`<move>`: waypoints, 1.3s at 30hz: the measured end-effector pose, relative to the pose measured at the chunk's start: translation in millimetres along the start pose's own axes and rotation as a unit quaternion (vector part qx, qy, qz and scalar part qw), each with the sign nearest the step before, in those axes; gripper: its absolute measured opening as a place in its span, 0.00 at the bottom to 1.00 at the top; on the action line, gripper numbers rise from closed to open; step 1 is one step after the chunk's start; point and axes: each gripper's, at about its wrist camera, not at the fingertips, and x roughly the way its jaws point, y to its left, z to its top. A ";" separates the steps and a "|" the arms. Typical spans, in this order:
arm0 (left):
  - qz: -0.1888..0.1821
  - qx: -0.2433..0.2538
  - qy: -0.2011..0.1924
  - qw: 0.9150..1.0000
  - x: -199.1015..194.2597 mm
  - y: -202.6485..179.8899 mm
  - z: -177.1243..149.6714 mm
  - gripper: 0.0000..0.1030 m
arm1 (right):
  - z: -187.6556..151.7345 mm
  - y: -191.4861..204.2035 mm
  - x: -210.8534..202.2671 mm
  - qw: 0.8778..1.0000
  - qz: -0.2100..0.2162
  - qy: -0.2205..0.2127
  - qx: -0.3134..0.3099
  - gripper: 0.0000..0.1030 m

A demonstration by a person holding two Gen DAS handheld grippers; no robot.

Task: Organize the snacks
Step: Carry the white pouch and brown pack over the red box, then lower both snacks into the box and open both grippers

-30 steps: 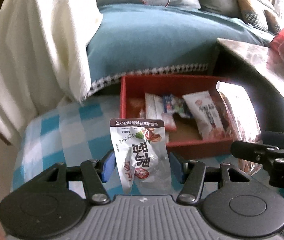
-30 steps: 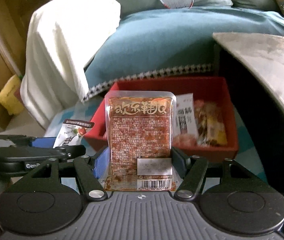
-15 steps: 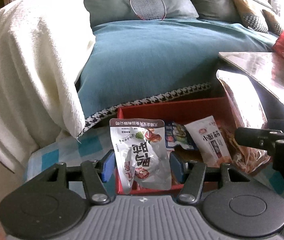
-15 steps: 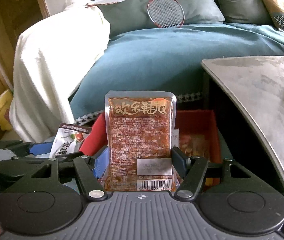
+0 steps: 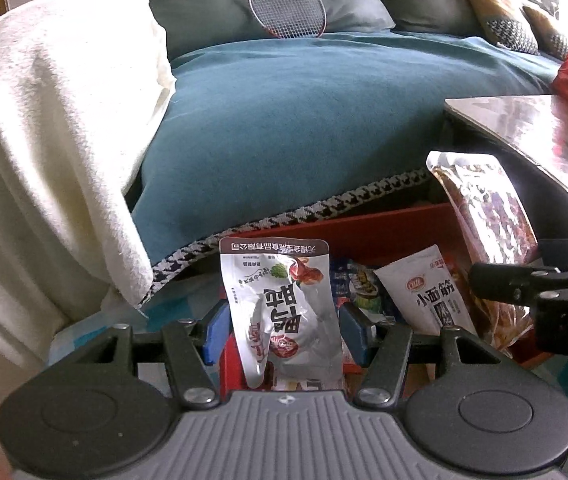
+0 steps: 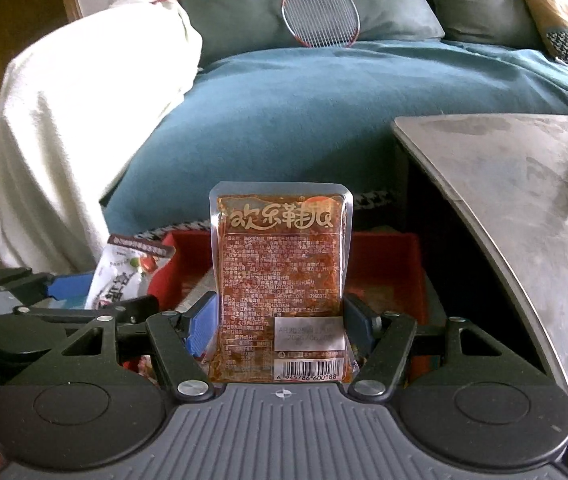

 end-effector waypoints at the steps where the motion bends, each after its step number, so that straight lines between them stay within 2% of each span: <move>1: -0.001 0.000 0.001 1.000 1.7 -0.3 0.3 0.50 | 0.4 -0.4 1.9 1.000 -0.002 0.001 -0.001 0.70; 18: -0.001 0.010 0.018 1.000 24.4 -6.4 2.7 0.50 | 6.4 -4.4 20.8 0.999 -0.023 0.025 0.001 0.71; 24: -0.009 0.008 0.041 0.999 38.4 -8.6 -2.9 0.50 | 0.3 -2.3 36.4 0.998 -0.030 0.050 -0.008 0.73; 28: -0.005 0.016 0.059 0.998 47.2 -12.3 -8.6 0.52 | -4.8 -1.5 45.6 0.997 -0.037 0.070 -0.018 0.75; 30: -0.007 0.015 0.068 0.998 50.2 -12.8 -11.0 0.58 | -6.6 -3.4 48.4 0.995 -0.034 0.084 -0.033 0.78; 35: 0.000 0.022 0.064 0.998 43.4 -15.7 -15.1 0.59 | -9.2 -10.2 39.2 0.996 -0.044 0.078 -0.020 0.81; 39: -0.006 0.008 0.062 0.998 24.8 -11.8 -20.0 0.62 | -10.8 -8.7 19.9 0.997 -0.045 0.061 -0.009 0.84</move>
